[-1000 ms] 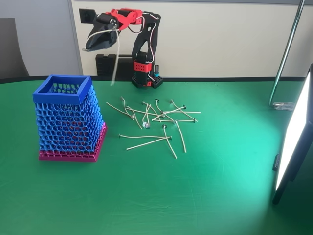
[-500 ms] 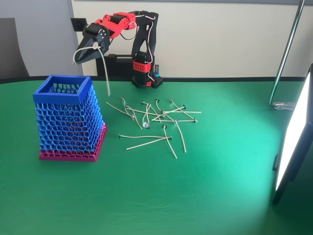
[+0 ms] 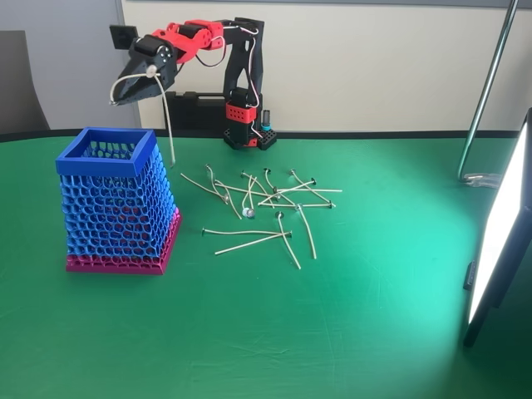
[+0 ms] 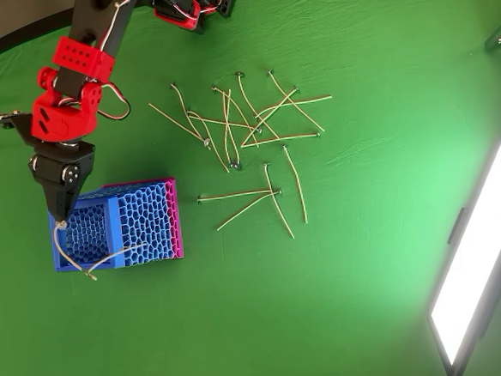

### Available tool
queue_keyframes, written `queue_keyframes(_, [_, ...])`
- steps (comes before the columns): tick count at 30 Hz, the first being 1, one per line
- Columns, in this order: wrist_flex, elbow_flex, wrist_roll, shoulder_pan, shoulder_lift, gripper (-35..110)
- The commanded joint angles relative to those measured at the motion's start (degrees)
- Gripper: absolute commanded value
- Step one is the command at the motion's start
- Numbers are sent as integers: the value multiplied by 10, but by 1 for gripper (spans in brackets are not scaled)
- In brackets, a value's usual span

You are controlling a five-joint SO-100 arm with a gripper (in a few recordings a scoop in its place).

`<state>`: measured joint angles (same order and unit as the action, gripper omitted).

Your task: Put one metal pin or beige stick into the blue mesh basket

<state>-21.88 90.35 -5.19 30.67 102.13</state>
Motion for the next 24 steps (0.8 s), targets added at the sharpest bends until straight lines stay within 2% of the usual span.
queue_keyframes(1, [12, -40, -3, 10, -9, 1])
queue_keyframes(24, [27, -69, -13, 7, -51, 1])
